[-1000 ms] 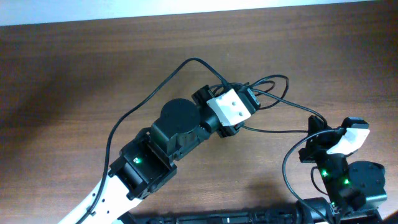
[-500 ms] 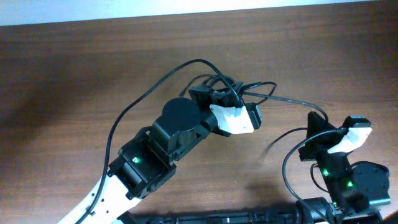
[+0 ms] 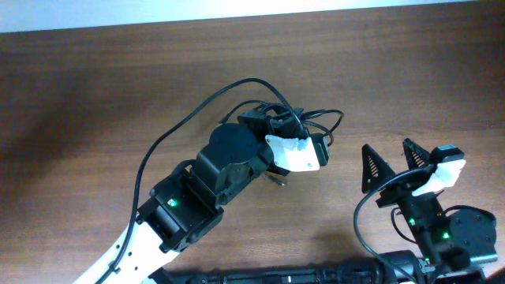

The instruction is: Untangle cables

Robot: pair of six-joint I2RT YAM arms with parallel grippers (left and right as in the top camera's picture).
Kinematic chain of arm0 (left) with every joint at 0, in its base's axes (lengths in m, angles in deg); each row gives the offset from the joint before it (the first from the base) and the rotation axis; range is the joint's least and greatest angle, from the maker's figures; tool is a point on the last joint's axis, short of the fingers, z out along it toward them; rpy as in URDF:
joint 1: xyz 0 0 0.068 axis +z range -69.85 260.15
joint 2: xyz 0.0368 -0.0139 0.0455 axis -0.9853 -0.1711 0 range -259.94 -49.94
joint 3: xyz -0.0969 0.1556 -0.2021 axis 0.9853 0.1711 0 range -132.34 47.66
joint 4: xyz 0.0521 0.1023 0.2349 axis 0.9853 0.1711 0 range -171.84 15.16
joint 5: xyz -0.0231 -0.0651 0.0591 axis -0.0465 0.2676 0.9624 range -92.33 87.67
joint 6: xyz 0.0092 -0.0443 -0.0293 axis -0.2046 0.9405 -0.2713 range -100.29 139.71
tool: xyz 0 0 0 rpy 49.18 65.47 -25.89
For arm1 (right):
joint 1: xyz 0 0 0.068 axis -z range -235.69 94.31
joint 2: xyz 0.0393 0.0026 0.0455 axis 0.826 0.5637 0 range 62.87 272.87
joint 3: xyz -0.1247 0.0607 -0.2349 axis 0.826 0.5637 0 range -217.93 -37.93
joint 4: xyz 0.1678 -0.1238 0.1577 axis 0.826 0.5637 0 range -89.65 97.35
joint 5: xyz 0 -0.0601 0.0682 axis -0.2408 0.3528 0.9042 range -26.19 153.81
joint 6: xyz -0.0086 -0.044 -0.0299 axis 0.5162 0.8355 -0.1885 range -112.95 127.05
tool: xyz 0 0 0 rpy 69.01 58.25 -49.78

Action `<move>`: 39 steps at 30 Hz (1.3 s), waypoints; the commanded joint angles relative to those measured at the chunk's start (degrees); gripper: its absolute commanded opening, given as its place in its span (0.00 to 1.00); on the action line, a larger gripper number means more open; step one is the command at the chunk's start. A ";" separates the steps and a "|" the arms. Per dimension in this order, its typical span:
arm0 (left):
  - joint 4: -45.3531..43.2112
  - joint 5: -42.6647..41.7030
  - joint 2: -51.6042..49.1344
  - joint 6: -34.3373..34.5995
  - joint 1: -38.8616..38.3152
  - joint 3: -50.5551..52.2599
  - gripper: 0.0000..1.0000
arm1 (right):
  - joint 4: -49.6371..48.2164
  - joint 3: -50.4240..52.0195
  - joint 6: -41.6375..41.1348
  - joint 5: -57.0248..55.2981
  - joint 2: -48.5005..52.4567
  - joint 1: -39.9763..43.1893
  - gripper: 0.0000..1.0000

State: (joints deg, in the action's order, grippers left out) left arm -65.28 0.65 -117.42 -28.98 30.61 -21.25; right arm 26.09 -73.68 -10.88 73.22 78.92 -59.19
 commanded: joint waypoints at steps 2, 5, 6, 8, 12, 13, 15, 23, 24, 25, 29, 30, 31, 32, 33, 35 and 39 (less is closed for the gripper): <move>0.28 -4.33 1.49 -1.14 0.20 -1.53 0.00 | 0.42 -0.15 3.26 2.45 -0.09 0.20 0.96; 0.26 -6.29 1.49 -1.20 0.20 -1.53 0.00 | 0.37 -0.15 9.49 9.16 -0.09 0.20 0.96; 0.26 -6.95 1.49 -1.31 0.20 -1.53 0.00 | 0.37 -0.15 12.76 12.33 -0.09 0.20 0.96; 1.46 -10.27 1.49 -4.00 0.17 -1.53 0.00 | 0.37 -0.15 18.03 19.08 -0.09 0.20 0.96; 5.55 -20.11 1.31 -10.40 0.17 -1.53 0.00 | 0.20 -0.15 23.78 27.69 -0.09 0.20 0.99; 5.68 -21.64 1.22 -10.38 0.17 -1.53 0.00 | 0.20 -0.15 23.78 27.67 -0.09 0.20 0.99; 5.92 -25.97 1.20 -10.40 0.17 -1.53 0.00 | 0.17 -0.15 23.74 27.69 -0.09 0.20 0.99; 6.69 -36.48 1.16 -12.96 0.17 -1.53 0.00 | -0.72 -0.15 23.71 27.69 -0.09 0.20 0.15; 6.69 -36.46 1.16 -12.94 0.20 -1.53 0.00 | -0.85 -0.15 23.71 27.65 -0.09 0.20 0.04; 6.67 -36.44 1.16 -12.94 0.20 -1.53 0.00 | -1.14 -0.15 23.71 27.63 -0.09 0.20 0.04; 3.52 -29.29 1.16 -6.38 0.20 -1.53 0.59 | -1.36 -0.15 23.69 24.98 -0.09 0.22 0.04; 1.68 -25.20 1.16 -1.03 0.20 -1.53 0.68 | -1.20 -0.15 23.69 23.89 -0.09 0.22 0.04; -1.36 -18.18 1.16 7.50 0.20 -1.53 0.82 | -1.09 -0.15 23.69 23.04 -0.09 0.22 0.04; -2.99 -13.70 1.16 12.39 0.20 -1.53 0.93 | -1.14 -0.15 23.69 23.02 -0.09 0.22 0.04; -4.92 -8.02 1.16 18.45 0.20 -1.53 0.99 | -1.14 -0.15 23.71 23.06 -0.09 0.20 0.04; -6.23 2.71 1.16 33.92 1.11 -1.53 0.99 | -1.20 -0.15 23.71 23.10 -0.09 0.20 0.04; -2.51 4.70 1.16 51.65 4.31 -1.53 0.99 | -5.07 -0.15 23.71 23.15 -0.09 0.20 0.04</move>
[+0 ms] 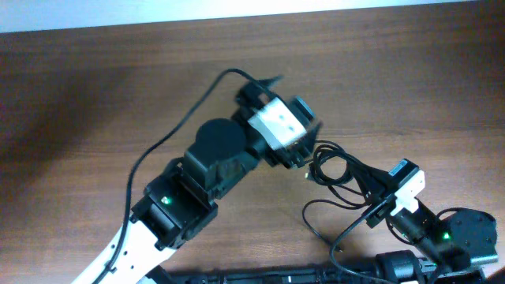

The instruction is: Untangle cables

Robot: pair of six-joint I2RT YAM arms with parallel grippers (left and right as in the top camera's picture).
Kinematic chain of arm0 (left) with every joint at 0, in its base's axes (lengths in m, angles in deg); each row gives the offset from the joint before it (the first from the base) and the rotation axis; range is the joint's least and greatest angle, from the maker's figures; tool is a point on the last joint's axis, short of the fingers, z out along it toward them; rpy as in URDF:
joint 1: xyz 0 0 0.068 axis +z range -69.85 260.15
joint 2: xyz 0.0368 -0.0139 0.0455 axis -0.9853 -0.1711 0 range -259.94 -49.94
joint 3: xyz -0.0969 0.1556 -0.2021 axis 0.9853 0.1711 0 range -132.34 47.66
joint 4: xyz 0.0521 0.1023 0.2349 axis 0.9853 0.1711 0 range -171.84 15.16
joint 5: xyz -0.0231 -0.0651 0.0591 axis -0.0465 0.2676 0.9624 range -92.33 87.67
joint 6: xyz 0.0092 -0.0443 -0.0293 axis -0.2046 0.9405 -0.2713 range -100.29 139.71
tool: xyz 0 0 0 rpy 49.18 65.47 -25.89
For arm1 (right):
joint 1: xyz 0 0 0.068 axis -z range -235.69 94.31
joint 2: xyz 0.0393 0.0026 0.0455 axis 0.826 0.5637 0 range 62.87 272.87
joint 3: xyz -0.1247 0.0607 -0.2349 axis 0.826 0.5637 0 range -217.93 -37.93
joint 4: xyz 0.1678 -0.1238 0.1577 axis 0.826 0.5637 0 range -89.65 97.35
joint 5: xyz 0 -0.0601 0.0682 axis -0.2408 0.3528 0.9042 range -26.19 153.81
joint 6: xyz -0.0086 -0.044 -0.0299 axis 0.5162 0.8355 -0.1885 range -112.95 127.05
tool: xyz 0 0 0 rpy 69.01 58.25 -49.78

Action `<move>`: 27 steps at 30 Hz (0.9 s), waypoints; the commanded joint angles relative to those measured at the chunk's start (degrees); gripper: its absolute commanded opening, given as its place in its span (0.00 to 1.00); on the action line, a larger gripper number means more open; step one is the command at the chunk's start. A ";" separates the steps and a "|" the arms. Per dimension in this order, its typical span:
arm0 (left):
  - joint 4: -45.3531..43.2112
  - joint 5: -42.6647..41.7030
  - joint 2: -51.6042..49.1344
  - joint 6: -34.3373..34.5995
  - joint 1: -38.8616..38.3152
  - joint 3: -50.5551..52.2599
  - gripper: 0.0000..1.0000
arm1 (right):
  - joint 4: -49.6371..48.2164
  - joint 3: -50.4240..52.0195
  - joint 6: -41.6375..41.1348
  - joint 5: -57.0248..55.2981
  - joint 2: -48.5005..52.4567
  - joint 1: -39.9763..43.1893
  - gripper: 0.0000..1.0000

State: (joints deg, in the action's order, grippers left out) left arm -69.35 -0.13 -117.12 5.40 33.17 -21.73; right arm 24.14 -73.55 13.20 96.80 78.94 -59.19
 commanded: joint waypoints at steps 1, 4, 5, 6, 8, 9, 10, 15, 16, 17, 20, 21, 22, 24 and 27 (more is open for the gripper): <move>2.58 4.44 0.85 20.79 2.49 -1.05 0.99 | -7.45 -0.28 -0.33 -0.42 -0.11 0.20 0.04; 2.56 -6.12 0.85 27.74 2.80 -1.05 0.99 | -14.56 -0.28 6.56 5.16 -0.11 0.20 0.04; 2.54 -11.37 0.85 29.83 2.80 -1.05 0.99 | -16.85 -0.28 7.39 7.48 -0.11 0.20 0.04; 2.64 -13.84 0.85 29.97 2.80 -1.05 0.99 | -19.34 -0.28 7.39 8.68 -0.11 0.20 0.04; 3.69 -13.81 0.72 30.14 2.80 -1.05 1.00 | -22.05 -0.28 7.39 8.81 -0.11 0.20 0.04; 4.15 -13.84 0.46 30.16 2.80 -1.05 1.00 | -23.12 -0.28 7.41 8.81 -0.11 0.20 0.04; 5.25 -14.10 -0.35 30.21 2.80 -1.05 1.00 | -24.24 -0.28 8.63 8.83 -0.11 0.20 0.04; 6.80 -23.32 -3.91 34.23 2.80 -1.05 1.00 | -29.90 -0.28 8.61 8.76 -0.11 0.20 0.04; 6.95 -23.52 -4.04 34.25 2.80 -1.05 1.00 | -30.64 -0.28 8.61 8.35 -0.11 0.20 0.04; 7.30 -23.56 -4.17 34.25 2.80 -1.05 0.99 | -31.17 -0.28 8.61 7.91 -0.11 0.22 0.04; 9.29 -24.13 -4.17 34.23 2.80 -1.05 0.95 | -31.78 -0.28 8.63 5.33 -0.11 0.22 0.04; 9.97 -24.94 -4.17 34.21 2.80 -1.05 0.91 | -31.80 -0.28 8.66 5.33 -0.11 0.22 0.04; 10.43 -26.08 -4.17 34.21 2.80 -1.05 0.87 | -32.15 -0.28 8.68 5.25 -0.11 0.22 0.04; 10.75 -30.77 -4.17 34.21 2.80 -1.05 0.77 | -33.38 -0.28 9.03 2.19 -0.11 0.22 0.04; 10.78 -37.53 -4.17 34.18 2.80 -1.05 0.75 | -34.29 -0.28 12.48 0.85 -0.11 0.20 0.04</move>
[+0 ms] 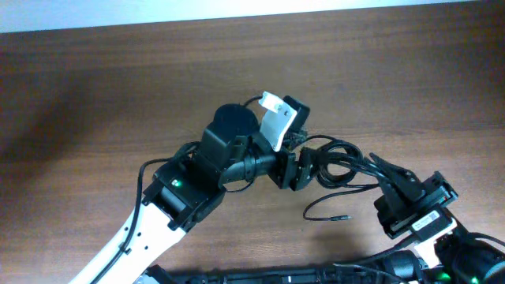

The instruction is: Untangle cables

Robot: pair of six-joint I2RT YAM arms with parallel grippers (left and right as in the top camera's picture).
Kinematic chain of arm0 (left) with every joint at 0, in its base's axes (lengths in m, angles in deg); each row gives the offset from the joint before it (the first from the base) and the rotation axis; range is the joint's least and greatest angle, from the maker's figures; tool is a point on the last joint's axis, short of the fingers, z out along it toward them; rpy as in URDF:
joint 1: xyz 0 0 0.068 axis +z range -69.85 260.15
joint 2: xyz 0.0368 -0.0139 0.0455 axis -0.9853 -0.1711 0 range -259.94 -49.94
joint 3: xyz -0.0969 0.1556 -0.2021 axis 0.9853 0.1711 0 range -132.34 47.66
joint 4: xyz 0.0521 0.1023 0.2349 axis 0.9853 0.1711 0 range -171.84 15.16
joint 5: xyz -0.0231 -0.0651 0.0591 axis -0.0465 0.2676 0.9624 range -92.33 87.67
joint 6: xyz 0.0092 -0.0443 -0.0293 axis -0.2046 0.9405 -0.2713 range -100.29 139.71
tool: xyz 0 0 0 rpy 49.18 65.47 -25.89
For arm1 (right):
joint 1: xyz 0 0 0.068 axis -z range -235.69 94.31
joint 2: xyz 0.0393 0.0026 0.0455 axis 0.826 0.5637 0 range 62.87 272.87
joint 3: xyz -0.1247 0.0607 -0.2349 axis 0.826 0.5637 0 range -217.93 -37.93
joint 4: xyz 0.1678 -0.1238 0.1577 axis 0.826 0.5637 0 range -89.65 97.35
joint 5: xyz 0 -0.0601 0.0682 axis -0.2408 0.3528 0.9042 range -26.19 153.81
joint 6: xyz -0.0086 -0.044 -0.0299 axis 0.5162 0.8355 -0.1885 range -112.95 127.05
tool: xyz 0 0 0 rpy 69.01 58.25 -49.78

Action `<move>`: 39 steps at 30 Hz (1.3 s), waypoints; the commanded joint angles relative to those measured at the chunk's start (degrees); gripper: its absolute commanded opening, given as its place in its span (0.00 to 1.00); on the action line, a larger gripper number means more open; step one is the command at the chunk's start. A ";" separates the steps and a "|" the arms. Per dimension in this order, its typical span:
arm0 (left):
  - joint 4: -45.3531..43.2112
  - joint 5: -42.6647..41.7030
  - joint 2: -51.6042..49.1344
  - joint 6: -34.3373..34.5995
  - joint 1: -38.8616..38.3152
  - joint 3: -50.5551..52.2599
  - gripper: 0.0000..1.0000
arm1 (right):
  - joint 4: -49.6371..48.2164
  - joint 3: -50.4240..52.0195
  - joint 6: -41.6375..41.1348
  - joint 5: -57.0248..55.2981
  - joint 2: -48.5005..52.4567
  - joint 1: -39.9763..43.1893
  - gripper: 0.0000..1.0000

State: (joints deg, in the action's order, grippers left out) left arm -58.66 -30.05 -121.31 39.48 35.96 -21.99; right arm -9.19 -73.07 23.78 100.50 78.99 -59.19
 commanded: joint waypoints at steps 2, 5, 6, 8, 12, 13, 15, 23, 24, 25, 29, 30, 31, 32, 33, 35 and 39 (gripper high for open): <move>1.01 -8.52 0.00 0.11 0.00 -0.79 0.72 | -1.27 -0.76 1.86 -1.84 -0.15 0.20 0.04; 3.28 -8.90 -1.11 0.13 -0.02 -0.79 0.70 | -4.74 -0.76 -0.44 1.53 -0.15 0.17 0.04; 3.39 -11.04 -1.92 0.13 -0.02 -0.79 0.65 | -5.55 -0.76 -0.70 1.68 -0.15 0.15 0.04; 3.26 -14.51 -3.34 0.13 -0.07 -0.79 0.59 | -5.53 -0.76 -0.70 1.68 -0.15 0.15 0.04; 1.75 -17.09 -6.51 0.13 -0.04 -0.79 0.12 | -5.25 -0.76 -0.70 1.70 -0.15 0.15 0.04; -0.48 -17.07 -6.51 0.09 0.00 -0.79 0.00 | -4.24 -0.76 -0.70 1.68 -0.15 0.15 0.04; -5.62 -16.83 -6.51 -1.36 0.17 -0.79 0.00 | -0.68 -0.76 -0.70 1.66 -0.15 0.15 0.04; -15.41 -8.31 -6.49 -12.20 8.11 -0.79 0.00 | 17.09 -0.76 -1.18 1.70 -0.15 0.15 0.09; -18.23 -8.33 -6.49 -12.20 9.16 -0.79 0.00 | 20.06 -0.76 -1.18 1.70 -0.15 0.15 0.24; -19.65 -8.39 -6.49 -12.20 9.57 -0.79 0.00 | 22.97 -0.76 -1.18 1.70 -0.15 0.15 0.43; -25.53 -8.44 -6.49 -12.17 10.38 -0.79 0.00 | 33.88 -0.76 -3.32 1.68 -0.15 0.15 0.82; -27.10 -8.44 -6.49 -12.20 10.38 -0.79 0.00 | 36.65 -0.76 -7.08 1.70 -0.15 0.15 0.86; -28.94 -8.41 -6.49 -12.20 10.38 -0.79 0.00 | 37.77 -0.76 -9.38 1.70 -0.15 0.15 0.89; -30.40 -8.15 -6.49 -12.33 10.40 -0.79 0.00 | 38.36 -0.76 -11.63 1.70 -0.15 0.15 0.93; -31.78 -7.89 -6.49 -13.49 10.47 -0.79 0.00 | 38.71 -0.76 -13.60 1.70 -0.15 0.15 0.96; -35.28 -7.78 -6.49 -17.14 10.49 -0.79 0.00 | 40.65 -0.76 -17.46 1.73 -0.15 0.15 0.98; -41.62 1.88 -6.49 -21.20 10.49 -0.79 0.00 | 48.94 -0.76 -19.19 1.73 -0.15 0.15 0.98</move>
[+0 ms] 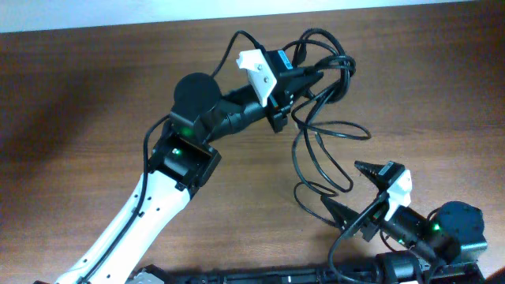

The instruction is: Untangle cables

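The black cables (324,131) show only in the overhead view. They run as loose loops from a bunch at the far centre down towards the near right. My left gripper (306,75) is shut on the upper bunch of cables, with loops (341,61) sticking out past its fingers. My right gripper (354,192) stands open at the near right, its two dark fingers spread wide. The lowest stretch of cable (309,197) runs right by its lower finger (338,214); whether it touches is unclear.
The wooden table (87,95) fills the view. The left arm's own black lead (237,37) arches over its wrist. The right arm's base (454,229) sits at the near right corner, and the left arm (158,197) crosses the near left.
My left gripper has moved from the table's middle to the far centre with the cable bunch in it. The cables now hang out in longer loops. My right gripper stands open, lower and nearer.
First my left gripper was at the tangle and my right gripper stood open, apart at the right. Then the tangle lay between both grippers with the right one at it. Both were then at the bunch mid-table. Now the left holds it far away, loops drawn out.
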Robot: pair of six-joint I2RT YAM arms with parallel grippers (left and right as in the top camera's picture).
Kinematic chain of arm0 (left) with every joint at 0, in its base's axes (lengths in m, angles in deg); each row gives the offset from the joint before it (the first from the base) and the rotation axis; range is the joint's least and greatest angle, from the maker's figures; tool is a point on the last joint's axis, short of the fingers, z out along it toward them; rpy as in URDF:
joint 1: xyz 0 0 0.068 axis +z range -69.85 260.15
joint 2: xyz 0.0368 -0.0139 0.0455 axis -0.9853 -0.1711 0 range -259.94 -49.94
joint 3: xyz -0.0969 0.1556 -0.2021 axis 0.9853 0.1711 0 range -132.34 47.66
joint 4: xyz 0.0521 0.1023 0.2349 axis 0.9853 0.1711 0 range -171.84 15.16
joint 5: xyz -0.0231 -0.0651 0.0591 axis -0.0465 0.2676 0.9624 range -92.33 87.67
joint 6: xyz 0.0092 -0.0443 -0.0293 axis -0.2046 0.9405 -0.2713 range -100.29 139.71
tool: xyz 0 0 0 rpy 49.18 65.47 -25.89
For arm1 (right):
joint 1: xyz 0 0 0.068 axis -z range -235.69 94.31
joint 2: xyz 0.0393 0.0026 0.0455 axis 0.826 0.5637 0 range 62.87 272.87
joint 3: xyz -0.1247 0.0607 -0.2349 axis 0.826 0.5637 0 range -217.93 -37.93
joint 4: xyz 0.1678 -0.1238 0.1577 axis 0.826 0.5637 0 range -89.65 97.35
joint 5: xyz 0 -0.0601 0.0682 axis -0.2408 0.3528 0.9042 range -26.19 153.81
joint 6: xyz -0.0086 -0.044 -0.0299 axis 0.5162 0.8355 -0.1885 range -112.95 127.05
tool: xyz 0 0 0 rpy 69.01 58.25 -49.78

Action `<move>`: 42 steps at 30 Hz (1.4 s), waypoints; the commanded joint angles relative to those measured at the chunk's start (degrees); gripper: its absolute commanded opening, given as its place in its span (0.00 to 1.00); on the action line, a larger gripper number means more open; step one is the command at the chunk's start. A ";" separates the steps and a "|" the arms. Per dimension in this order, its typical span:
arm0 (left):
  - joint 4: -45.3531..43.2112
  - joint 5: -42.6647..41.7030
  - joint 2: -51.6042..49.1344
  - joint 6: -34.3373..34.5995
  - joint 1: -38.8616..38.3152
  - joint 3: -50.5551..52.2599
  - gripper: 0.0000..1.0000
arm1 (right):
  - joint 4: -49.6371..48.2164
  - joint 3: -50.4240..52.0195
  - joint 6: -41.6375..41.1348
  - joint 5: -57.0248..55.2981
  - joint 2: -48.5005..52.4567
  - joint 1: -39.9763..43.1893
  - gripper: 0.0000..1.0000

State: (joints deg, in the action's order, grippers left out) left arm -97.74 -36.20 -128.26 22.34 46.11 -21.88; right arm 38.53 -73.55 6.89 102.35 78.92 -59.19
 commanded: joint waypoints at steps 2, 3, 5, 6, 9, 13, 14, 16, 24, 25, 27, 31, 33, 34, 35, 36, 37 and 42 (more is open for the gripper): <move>-3.76 13.75 0.46 -10.97 0.35 -0.90 0.00 | 1.03 -0.31 -2.27 -0.15 -0.09 0.15 0.98; -4.35 17.09 0.46 -14.84 0.35 -0.90 0.00 | 0.22 -0.31 -2.27 -0.13 -0.09 0.15 0.99; -4.66 20.85 0.44 -19.37 0.35 -0.90 0.00 | -2.34 -0.31 -2.29 0.04 -0.09 0.15 0.99; -4.59 21.97 0.44 -22.27 0.35 -0.90 0.00 | -5.27 -0.31 -2.32 0.04 -0.09 0.15 0.99; -4.15 24.24 0.44 -28.70 0.72 -0.90 0.00 | -19.17 -0.31 -5.64 -0.59 -0.09 0.15 0.98; -2.43 20.68 0.44 -29.51 0.50 -0.90 0.00 | -42.86 -0.31 -11.52 -13.66 -0.09 0.15 0.99; -2.73 14.47 0.44 -29.51 0.17 -0.90 0.00 | -46.42 -0.31 -11.50 -17.09 -0.07 0.15 0.99; -3.87 1.25 0.44 -29.53 -1.20 -0.90 0.00 | -48.89 -0.31 -11.52 -22.43 0.48 0.15 0.99; -4.42 0.83 0.37 -29.51 -9.75 -0.90 0.00 | -47.98 -0.31 -18.82 -12.02 6.19 0.15 0.64; -4.42 0.79 0.37 -29.24 -9.75 -0.90 0.00 | -46.62 -0.31 -18.82 -9.60 6.19 0.15 0.58; -4.46 0.44 0.46 -26.69 -9.84 -0.90 0.00 | -42.29 -0.31 -18.80 -9.44 6.19 0.15 0.46; -4.44 0.39 0.44 -20.39 -9.86 -0.90 0.00 | -41.55 -0.31 -18.78 -9.90 6.19 0.15 0.39; -3.69 0.20 0.44 -18.29 -9.86 -0.90 0.00 | -41.62 -0.31 -18.78 -11.10 6.19 0.15 0.39; -2.78 0.17 0.44 -18.29 -9.86 -0.90 0.00 | -41.70 -0.31 -18.78 -11.47 6.19 0.15 0.39; -2.10 -0.07 0.44 -18.27 -9.86 -0.90 0.00 | -41.81 -0.31 -18.75 -11.89 6.19 0.15 0.39; -1.44 -3.41 0.44 -18.29 -9.84 -0.90 0.00 | -42.05 -0.31 -18.75 -13.05 6.19 0.15 0.38; -1.38 -7.02 0.44 -18.29 -9.86 -0.90 0.00 | -42.34 -0.31 -18.45 -13.81 6.19 0.17 0.34; -3.65 -6.80 0.44 -18.32 -9.84 -0.90 0.00 | -41.83 -0.31 -17.92 -13.27 6.19 0.15 0.04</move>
State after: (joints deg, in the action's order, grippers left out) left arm -99.93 -40.90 -128.29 3.04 36.34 -21.88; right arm -3.81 -73.59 -11.02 89.15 85.06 -59.19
